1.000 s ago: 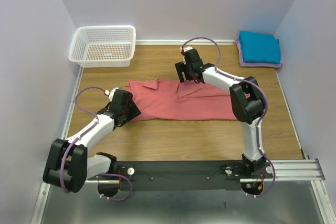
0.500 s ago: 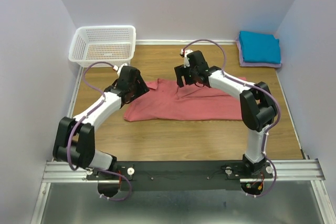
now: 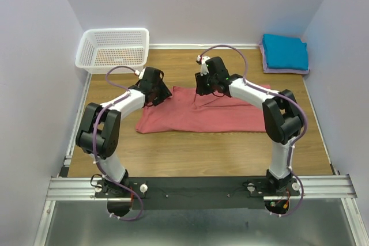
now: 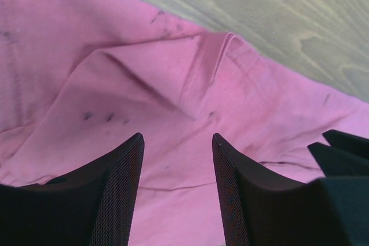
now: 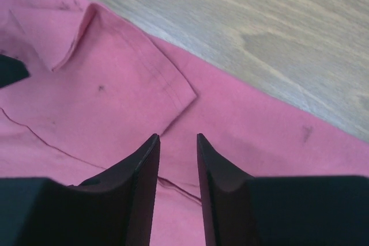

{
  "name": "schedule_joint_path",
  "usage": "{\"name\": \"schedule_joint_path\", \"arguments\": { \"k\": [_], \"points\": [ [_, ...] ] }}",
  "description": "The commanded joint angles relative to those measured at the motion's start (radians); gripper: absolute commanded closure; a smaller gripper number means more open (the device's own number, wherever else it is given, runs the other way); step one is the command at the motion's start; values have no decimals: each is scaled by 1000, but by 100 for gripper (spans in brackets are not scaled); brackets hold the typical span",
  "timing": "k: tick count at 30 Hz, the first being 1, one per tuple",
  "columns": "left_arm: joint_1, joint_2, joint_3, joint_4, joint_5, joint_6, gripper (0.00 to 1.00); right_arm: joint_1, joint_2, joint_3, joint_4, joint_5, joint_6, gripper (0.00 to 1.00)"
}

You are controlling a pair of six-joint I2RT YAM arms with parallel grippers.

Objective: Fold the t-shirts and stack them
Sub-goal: Fold the tshirt

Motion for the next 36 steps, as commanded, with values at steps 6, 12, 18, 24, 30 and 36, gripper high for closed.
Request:
{"name": "schedule_joint_path", "arguments": {
  "k": [6, 12, 18, 24, 30, 36],
  "points": [
    [-23, 92, 55, 48, 14, -104, 45, -6, 89, 85, 59, -51, 20, 65],
    [-21, 106, 54, 65, 13, -134, 49, -18, 123, 113, 78, -79, 38, 66],
    [-23, 112, 51, 80, 5, -165, 53, -28, 144, 116, 90, -88, 49, 66],
    [-23, 135, 54, 88, 4, -188, 56, -43, 158, 118, 101, -104, 57, 67],
    [-21, 135, 58, 98, 7, -200, 60, -51, 169, 119, 107, -116, 61, 67],
    [-23, 126, 40, 115, -6, -213, 62, -57, 181, 122, 115, -139, 67, 67]
  ]
}}
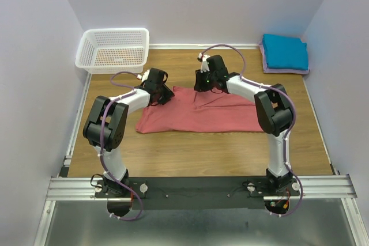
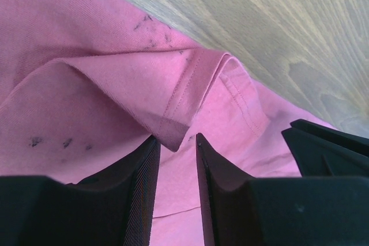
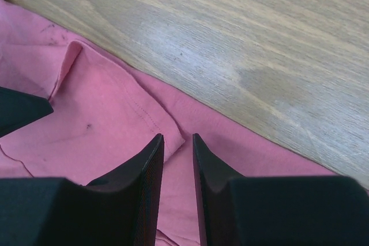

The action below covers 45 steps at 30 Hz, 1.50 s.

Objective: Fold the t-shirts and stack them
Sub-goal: Fold the tshirt

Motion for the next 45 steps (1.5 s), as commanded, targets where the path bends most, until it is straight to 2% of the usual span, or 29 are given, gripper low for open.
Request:
{"name": "schedule_joint_path", "arguments": {
  "k": [1, 21, 33, 38, 45],
  "points": [
    [-3, 0, -2, 31, -14, -23, 62, -6, 34, 32, 26, -37, 16, 67],
    [9, -23, -34, 63, -42, -33, 62, -20, 95, 45, 37, -63, 59, 68],
    [14, -49, -60, 83, -52, -46, 62, -20, 111, 41, 40, -109, 70, 80],
    [17, -58, -69, 94, -57, -51, 63, -20, 97, 39, 40, -112, 64, 99],
    [18, -58, -74, 109, -57, -65, 65, -18, 95, 42, 40, -124, 59, 99]
  ]
}}
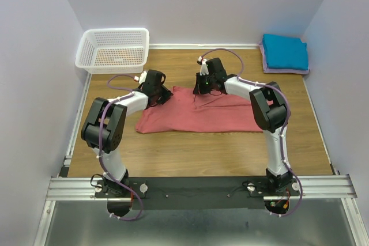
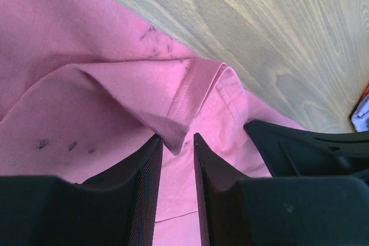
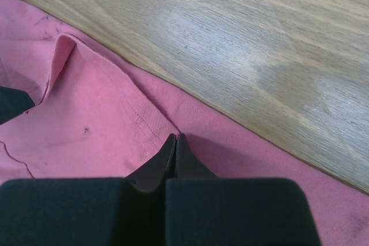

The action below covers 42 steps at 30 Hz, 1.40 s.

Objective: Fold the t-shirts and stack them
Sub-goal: Fold the tshirt

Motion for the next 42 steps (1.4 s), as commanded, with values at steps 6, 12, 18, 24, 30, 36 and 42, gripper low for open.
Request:
{"name": "schedule_joint_path", "arguments": {
  "k": [6, 12, 18, 24, 30, 36, 42],
  "points": [
    [8, -20, -14, 24, -40, -20, 70, -6, 5, 21, 17, -34, -12, 99],
    [17, -23, -25, 24, -39, -16, 83, -5, -5, 17, 17, -28, -29, 99],
    [65, -50, -29, 10, -40, 50, 100, -6, -35, 0, 15, -17, -52, 99],
    [129, -46, 34, -65, -10, 196, 100, -5, -85, -25, 13, 3, -104, 99],
    [158, -21, 92, -142, 61, 345, 100, -5, -139, -57, 12, -16, -134, 99],
    [163, -34, 112, -200, 84, 411, 100, 4, -186, -104, 3, -37, -161, 99],
    [166, -47, 141, -269, 98, 469, 100, 43, -222, -144, -31, -16, -216, 99]
  ]
}}
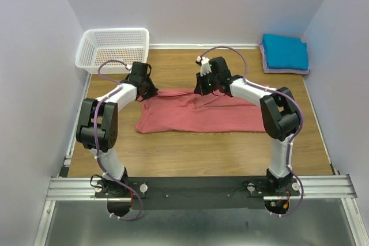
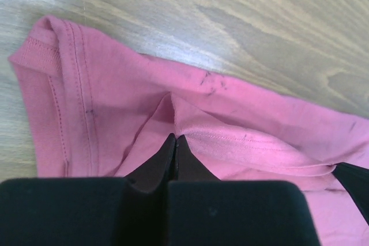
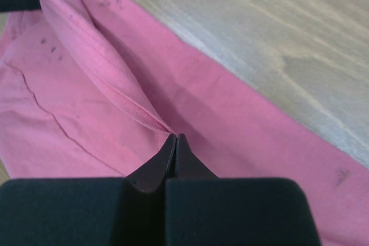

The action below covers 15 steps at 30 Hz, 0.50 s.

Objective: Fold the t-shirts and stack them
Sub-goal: Fold the tshirt

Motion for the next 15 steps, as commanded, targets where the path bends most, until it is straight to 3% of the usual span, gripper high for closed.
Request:
{"name": "schedule_joint_path", "arguments": {
  "k": [1, 15],
  "points": [
    [12, -39, 32, -82, 23, 76, 100, 38, -47, -32, -32, 27, -66, 99],
    [35, -90, -8, -108, 29, 105, 100, 126, -82, -41, -66, 247, -157, 99]
  ]
}}
